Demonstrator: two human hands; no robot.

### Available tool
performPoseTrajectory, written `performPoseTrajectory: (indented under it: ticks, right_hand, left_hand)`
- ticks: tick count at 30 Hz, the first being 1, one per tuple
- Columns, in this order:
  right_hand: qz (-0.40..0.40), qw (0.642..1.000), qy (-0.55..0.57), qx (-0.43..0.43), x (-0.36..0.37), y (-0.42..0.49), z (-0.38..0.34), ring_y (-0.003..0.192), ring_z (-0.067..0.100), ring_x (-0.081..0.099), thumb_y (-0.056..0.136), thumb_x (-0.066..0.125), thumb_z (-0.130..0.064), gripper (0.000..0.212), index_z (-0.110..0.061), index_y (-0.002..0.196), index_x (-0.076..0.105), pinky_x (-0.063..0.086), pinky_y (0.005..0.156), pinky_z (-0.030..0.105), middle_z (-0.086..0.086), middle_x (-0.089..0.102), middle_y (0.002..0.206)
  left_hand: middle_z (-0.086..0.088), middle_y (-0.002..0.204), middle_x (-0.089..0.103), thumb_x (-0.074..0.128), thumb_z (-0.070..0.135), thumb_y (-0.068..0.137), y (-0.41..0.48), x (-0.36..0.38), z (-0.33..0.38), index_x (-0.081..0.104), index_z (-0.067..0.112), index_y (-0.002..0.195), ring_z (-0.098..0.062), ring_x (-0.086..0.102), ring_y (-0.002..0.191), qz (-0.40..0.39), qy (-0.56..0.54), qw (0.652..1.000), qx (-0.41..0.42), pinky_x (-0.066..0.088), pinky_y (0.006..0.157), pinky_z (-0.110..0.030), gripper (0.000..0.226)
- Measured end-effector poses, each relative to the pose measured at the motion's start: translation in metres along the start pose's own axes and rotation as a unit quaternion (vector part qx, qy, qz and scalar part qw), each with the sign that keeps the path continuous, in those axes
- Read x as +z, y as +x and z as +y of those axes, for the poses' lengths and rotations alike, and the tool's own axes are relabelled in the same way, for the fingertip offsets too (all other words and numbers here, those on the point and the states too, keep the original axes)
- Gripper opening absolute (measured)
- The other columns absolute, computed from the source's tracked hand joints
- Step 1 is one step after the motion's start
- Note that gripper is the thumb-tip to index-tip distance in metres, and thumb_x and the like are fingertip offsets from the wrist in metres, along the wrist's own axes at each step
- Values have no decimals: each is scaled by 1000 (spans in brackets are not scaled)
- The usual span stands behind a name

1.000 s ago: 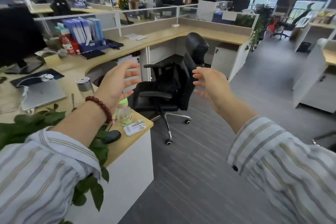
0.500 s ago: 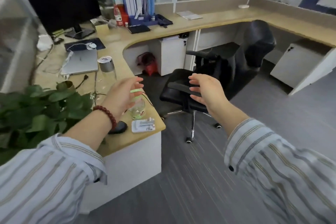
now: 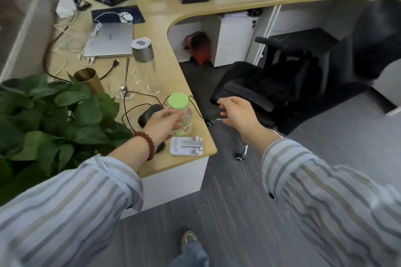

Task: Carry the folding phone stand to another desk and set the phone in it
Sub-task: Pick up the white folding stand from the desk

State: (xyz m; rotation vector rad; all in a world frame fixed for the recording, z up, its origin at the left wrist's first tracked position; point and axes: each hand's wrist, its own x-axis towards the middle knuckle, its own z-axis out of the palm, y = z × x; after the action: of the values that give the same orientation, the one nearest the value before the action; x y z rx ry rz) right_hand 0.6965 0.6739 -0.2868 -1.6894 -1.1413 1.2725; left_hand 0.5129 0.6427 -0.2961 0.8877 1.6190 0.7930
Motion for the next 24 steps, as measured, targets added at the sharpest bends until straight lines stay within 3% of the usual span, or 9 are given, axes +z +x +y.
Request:
performPoseTrajectory:
  ticks: [5, 7, 12, 14, 16, 20, 24]
  right_hand:
    - [-34, 998, -41, 26, 28, 38, 31, 82, 14, 58, 86, 58, -30, 10, -22, 82, 63, 53, 89, 41, -6, 62, 78]
    - [-48, 997, -61, 27, 37, 51, 45, 84, 14, 58, 85, 58, -29, 7, -23, 83, 63, 53, 86, 40, -6, 63, 82]
    - [-109, 983, -150, 11, 57, 82, 68, 83, 13, 57, 85, 62, -24, 15, -18, 98, 63, 47, 74, 28, -2, 62, 95]
    - [-156, 969, -193, 12, 63, 89, 74, 78, 10, 56, 83, 64, -23, 20, -18, 102, 62, 43, 64, 23, -2, 62, 99]
    - [-208, 948, -242, 15, 67, 93, 80, 83, 11, 58, 80, 69, -24, 33, -17, 110, 60, 41, 61, 21, 0, 60, 108]
    - [-262, 898, -351, -40, 76, 101, 99, 117, 21, 50, 70, 80, -27, 65, -14, 127, 52, 39, 88, 25, 4, 46, 133]
    - [-301, 855, -419, -45, 84, 101, 117, 123, 26, 36, 56, 89, -34, 94, -14, 134, 42, 37, 99, 34, 5, 34, 134]
  left_hand:
    - [-2, 108, 64, 54, 23, 92, 36, 3, -27, 65, 24, 97, -15, 59, 96, -17, 44, 998, -41, 43, 63, -27, 12]
    - [-2, 103, 62, 54, 20, 92, 49, 5, -34, 64, 20, 99, -17, 57, 96, -8, 43, 997, -60, 40, 58, -26, 12]
    - [-4, 77, 53, 52, 22, 92, 84, 11, -53, 54, 15, 74, -23, 52, 87, 29, 66, 991, -117, 41, 77, -31, 19]
    - [-10, 89, 55, 50, 19, 91, 95, 15, -61, 60, 8, 91, -26, 54, 95, 35, 74, 986, -144, 47, 91, -38, 14]
    - [-14, 111, 57, 48, 14, 90, 102, 21, -65, 56, 1, 117, -32, 54, 111, 30, 82, 981, -174, 46, 100, -44, 30]
    - [-26, 132, 52, 37, 1, 94, 113, 33, -67, 52, -9, 124, -37, 49, 123, 15, 219, 960, -175, 40, 101, -38, 35]
    - [-28, 133, 53, 35, -1, 94, 119, 34, -68, 54, -10, 125, -38, 50, 123, -3, 232, 956, -181, 39, 103, -40, 37]
